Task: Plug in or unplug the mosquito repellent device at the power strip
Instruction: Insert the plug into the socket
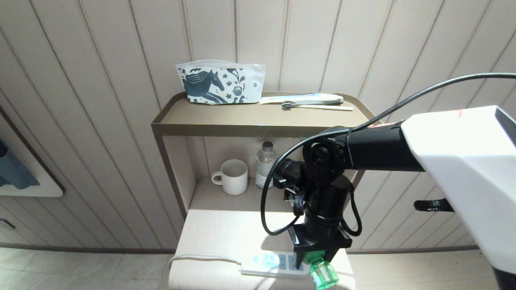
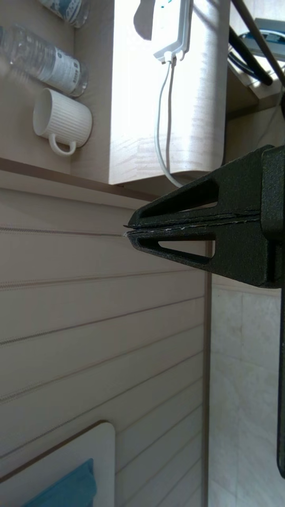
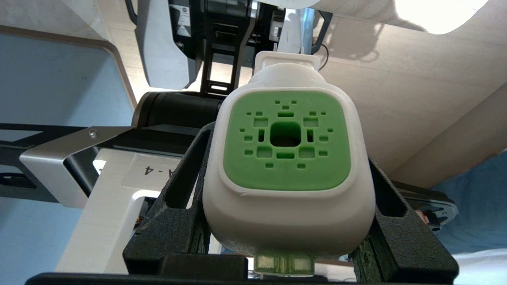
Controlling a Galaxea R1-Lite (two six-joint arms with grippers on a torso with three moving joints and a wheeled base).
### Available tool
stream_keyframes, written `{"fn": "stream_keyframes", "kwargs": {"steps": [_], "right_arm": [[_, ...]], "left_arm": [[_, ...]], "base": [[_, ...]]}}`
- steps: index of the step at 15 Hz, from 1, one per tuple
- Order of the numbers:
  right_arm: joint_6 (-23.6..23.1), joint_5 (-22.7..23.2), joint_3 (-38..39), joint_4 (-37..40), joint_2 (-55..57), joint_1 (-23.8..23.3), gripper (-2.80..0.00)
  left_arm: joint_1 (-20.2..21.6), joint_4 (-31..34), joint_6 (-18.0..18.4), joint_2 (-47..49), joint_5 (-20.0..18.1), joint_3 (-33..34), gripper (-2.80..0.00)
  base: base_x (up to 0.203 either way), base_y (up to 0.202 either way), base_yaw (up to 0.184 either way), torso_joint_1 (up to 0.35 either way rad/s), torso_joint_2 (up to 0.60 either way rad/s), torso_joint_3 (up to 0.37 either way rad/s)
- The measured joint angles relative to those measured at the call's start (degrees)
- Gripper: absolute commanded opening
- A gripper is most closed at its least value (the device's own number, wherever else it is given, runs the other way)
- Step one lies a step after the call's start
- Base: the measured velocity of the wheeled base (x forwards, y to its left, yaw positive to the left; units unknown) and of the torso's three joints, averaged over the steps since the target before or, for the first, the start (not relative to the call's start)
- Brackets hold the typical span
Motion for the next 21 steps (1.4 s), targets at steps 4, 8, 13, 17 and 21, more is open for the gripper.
{"fn": "stream_keyframes", "kwargs": {"steps": [4, 8, 13, 17, 21], "right_arm": [[-0.28, -0.02, 2.11, -0.39, -1.98, 0.11, -2.80], [1.21, -0.06, 2.50, 0.40, -3.93, 0.10, -2.80], [3.18, 0.00, 4.37, 1.88, -4.62, -0.12, -2.80], [3.51, 1.52, 4.13, 1.73, -1.78, -0.34, -2.80], [4.93, 3.71, 3.50, 0.00, -0.11, -0.01, -2.80]], "left_arm": [[0.00, -0.02, -0.02, 0.00, 0.02, 0.00, -2.80], [0.01, -0.02, 0.00, 0.00, 0.02, 0.00, -2.80], [0.00, 0.00, -0.04, 0.00, 0.00, 0.00, -2.80], [0.00, -0.02, -0.02, 0.00, 0.02, 0.00, -2.80], [0.00, -0.02, -0.02, 0.00, 0.02, 0.00, -2.80]], "base": [[0.000, 0.000, 0.000, 0.000, 0.00, 0.000], [0.000, 0.000, 0.000, 0.000, 0.00, 0.000], [0.000, 0.000, 0.000, 0.000, 0.00, 0.000], [0.000, 0.000, 0.000, 0.000, 0.00, 0.000], [0.000, 0.000, 0.000, 0.000, 0.00, 0.000]]}}
